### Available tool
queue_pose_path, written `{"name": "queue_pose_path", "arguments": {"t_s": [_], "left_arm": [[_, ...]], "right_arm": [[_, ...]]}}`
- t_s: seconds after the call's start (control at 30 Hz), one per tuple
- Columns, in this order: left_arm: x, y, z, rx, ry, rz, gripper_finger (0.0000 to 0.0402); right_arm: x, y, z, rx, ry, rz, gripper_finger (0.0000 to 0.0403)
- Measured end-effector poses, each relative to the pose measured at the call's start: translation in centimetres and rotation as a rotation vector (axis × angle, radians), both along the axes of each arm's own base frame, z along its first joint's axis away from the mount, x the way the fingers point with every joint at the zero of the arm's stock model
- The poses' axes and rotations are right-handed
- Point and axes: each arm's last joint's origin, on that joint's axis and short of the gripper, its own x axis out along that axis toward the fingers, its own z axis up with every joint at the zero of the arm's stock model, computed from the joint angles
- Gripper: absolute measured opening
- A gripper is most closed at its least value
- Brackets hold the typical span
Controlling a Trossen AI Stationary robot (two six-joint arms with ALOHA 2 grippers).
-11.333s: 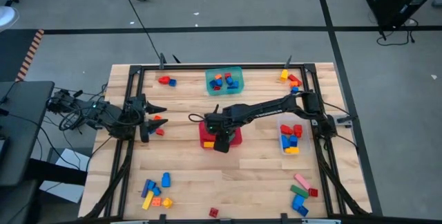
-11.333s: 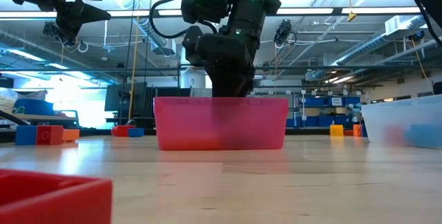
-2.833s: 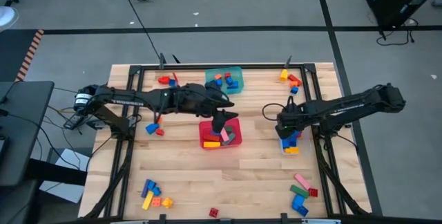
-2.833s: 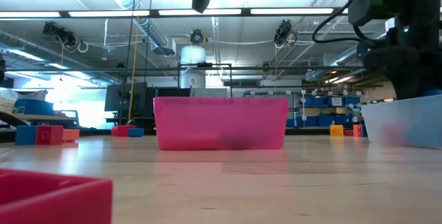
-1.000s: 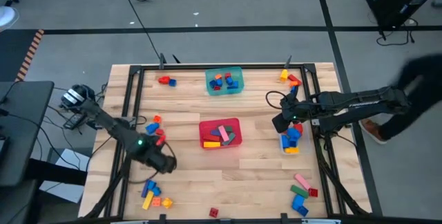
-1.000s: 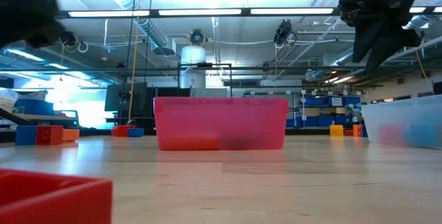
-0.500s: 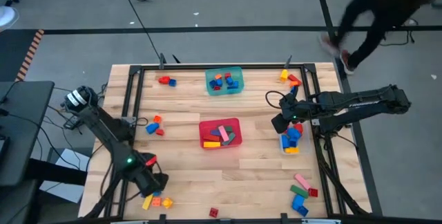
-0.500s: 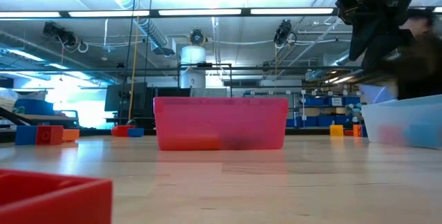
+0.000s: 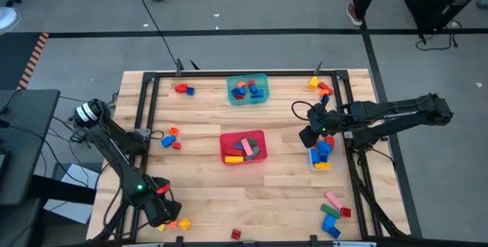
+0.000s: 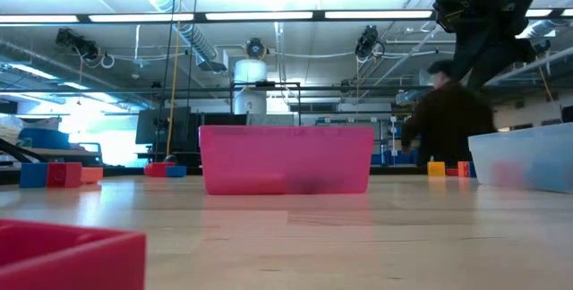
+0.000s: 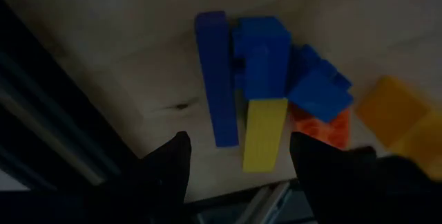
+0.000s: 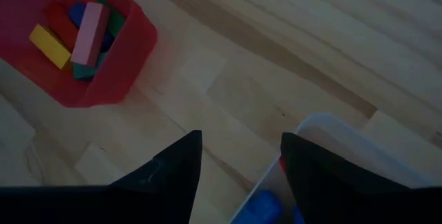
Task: Sort blocks by size
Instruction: Put the blue block into the red bin
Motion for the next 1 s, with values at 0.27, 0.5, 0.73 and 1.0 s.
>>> {"name": "queue_pose_path", "arguments": {"t_s": [0.27,0.5,0.73,1.0], "left_arm": [[0.2,-0.9,-1.8,0.019,0.065,-0.019,0.0255],[0.2,-0.9,-2.4,0.044,0.089,-0.020,0.0255],[0.2,-0.9,-2.4,0.048,0.087,-0.031,0.0255],[0.1,-0.7,-2.5,0.066,0.094,-0.030,0.0255]], "right_arm": [[0.0,0.0,0.0,-0.010,0.003,0.017,0.0211],[0.0,0.0,0.0,-0.013,0.003,0.025,0.0210],[0.0,0.0,0.0,-0.021,0.006,0.040,0.0210],[0.0,0.0,0.0,-0.025,0.008,0.049,0.0209]]}}
